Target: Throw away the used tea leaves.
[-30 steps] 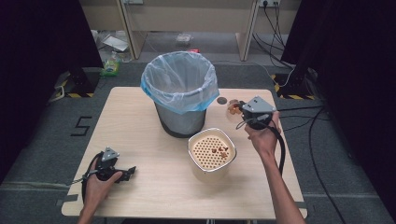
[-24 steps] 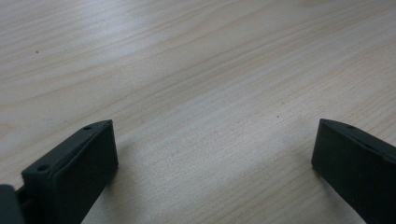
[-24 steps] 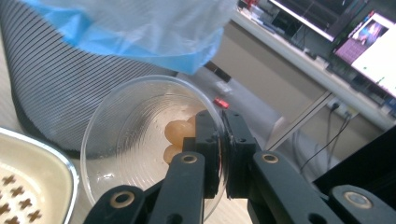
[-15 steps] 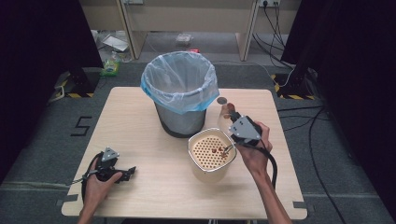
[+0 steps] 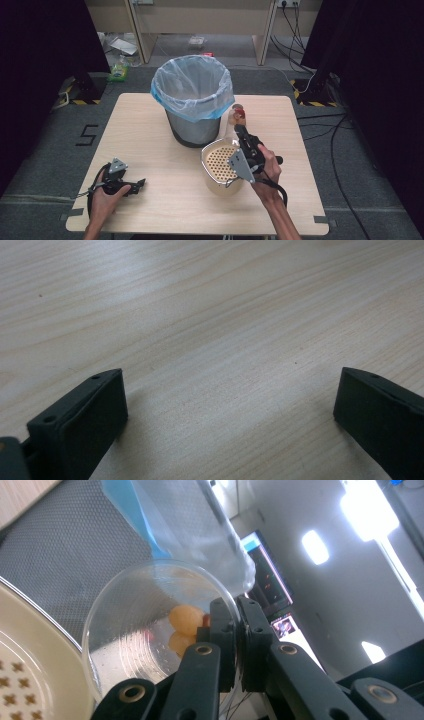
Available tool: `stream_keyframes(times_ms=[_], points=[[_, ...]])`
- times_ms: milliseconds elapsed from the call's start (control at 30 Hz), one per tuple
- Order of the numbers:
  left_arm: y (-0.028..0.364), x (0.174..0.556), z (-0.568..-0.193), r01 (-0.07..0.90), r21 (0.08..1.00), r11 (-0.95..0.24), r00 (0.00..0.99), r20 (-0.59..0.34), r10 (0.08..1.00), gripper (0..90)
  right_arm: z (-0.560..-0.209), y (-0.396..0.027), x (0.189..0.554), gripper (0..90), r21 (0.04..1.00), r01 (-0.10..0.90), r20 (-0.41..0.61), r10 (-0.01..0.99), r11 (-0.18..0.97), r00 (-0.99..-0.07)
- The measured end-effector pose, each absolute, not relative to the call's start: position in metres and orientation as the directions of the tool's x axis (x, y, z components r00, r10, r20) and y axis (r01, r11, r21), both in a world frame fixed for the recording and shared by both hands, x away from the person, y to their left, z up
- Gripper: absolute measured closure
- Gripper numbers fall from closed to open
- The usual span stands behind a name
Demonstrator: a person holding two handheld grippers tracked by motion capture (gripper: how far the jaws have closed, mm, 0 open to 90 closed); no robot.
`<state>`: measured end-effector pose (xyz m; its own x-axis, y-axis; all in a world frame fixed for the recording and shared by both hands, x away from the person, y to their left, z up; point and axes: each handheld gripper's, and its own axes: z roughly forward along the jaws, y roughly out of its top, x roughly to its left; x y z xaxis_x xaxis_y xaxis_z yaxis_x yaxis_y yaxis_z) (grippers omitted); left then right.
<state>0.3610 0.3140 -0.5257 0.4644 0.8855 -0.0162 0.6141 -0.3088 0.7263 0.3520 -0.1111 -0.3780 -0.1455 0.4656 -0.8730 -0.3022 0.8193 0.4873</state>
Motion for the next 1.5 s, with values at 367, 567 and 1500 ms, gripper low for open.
stream_keyframes(times_ms=[367, 567, 1500], points=[[0.314, 0.361, -0.526, 0.614, 0.726, -0.308, 0.465, -0.017, 0.885, 0.0, -0.396, -0.098, 0.351, 87.3, 0.394, -0.327, -0.915, 0.4, 0.859, -0.051], [0.314, 0.361, -0.526, 0.615, 0.726, -0.307, 0.464, -0.02, 0.885, 0.0, -0.401, -0.097, 0.347, 87.4, 0.315, -0.333, -0.938, 0.346, 0.889, 0.035], [0.314, 0.361, -0.526, 0.616, 0.727, -0.304, 0.463, -0.022, 0.886, 0.0, -0.412, -0.097, 0.343, 87.5, 0.229, -0.366, -0.944, 0.297, 0.902, 0.141]])
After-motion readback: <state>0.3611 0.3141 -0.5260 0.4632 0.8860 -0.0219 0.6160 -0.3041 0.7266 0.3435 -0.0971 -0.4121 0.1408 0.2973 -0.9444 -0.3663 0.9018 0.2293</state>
